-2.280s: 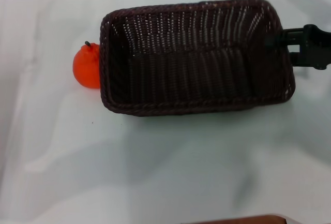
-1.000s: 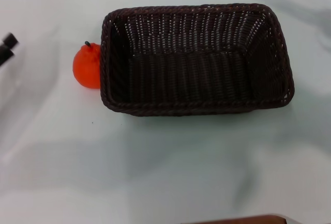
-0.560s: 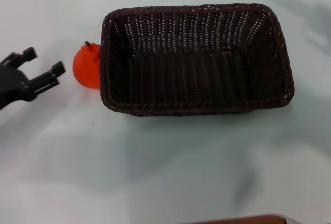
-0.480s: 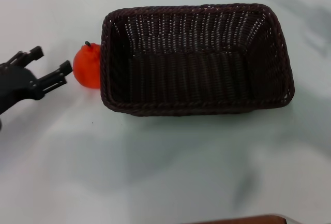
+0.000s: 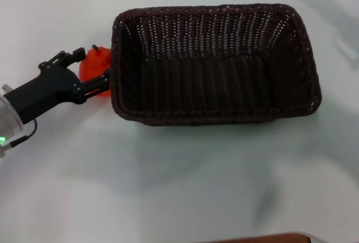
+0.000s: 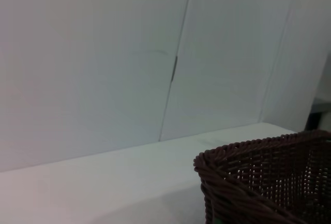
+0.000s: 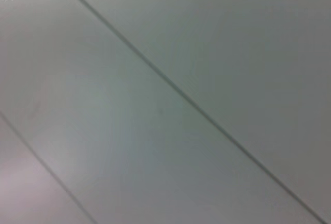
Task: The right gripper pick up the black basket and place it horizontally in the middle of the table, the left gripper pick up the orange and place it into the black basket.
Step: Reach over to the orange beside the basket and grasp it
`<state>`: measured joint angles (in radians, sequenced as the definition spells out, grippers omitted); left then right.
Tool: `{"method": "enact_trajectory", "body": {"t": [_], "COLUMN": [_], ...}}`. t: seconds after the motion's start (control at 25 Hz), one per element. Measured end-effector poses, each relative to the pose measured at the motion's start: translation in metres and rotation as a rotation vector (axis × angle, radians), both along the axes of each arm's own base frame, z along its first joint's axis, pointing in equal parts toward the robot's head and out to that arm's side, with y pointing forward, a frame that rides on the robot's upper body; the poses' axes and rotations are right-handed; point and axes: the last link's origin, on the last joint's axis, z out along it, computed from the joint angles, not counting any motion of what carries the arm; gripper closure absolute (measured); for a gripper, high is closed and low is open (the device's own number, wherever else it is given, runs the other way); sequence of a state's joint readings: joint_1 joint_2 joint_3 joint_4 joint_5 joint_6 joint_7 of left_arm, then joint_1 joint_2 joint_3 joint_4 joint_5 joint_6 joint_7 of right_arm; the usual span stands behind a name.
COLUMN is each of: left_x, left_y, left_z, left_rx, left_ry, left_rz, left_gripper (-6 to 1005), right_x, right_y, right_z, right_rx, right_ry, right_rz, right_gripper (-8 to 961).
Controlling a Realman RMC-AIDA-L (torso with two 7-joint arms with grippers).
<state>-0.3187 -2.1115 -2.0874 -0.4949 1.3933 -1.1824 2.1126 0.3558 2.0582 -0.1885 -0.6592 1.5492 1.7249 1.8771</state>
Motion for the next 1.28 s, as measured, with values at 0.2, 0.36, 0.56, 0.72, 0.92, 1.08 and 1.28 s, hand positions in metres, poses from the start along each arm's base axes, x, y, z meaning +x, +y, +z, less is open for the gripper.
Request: {"method": "enact_trajectory", "body": {"t": [0.2,0.36,0.56,0.72,0.92,1.08,1.28], "left_x": [0.006,0.009,0.012,0.013,0.01,0.007,0.003], "left_y": [0.006,0.014,0.024,0.033,0.034,0.035,0.034], "left_z": [-0.005,-0.009,-0.014,-0.018,-0.021,-0.02,-0.015], "left_rx": [-0.004,0.0,0.017,0.027,0.019,0.024,0.044], "left_ry": [0.013,0.029,0.05,0.082,0.115,0.123,0.106], "left_rz": [-0.006,0.002,0.026,0.058,0.073,0.086,0.104], "left_gripper": [92,92,91,109,131,279,529], "right_x": [0.005,0.006,0.008,0.009,0.009,0.01,0.011], "right_y": [-0.001,-0.001,0.0,0.001,0.001,0.0,0.002], "right_z": [-0.005,-0.006,-0.011,-0.012,-0.012,-0.011,-0.012], "right_rx": [0.022,0.026,0.022,0.027,0.03,0.032,0.035], "right_ry": [0.017,0.01,0.021,0.018,0.02,0.025,0.026], "right_rz": [-0.02,-0.028,-0.043,-0.045,-0.046,-0.05,-0.062], "right_gripper": [173,173,174,174,176,178,178]}}
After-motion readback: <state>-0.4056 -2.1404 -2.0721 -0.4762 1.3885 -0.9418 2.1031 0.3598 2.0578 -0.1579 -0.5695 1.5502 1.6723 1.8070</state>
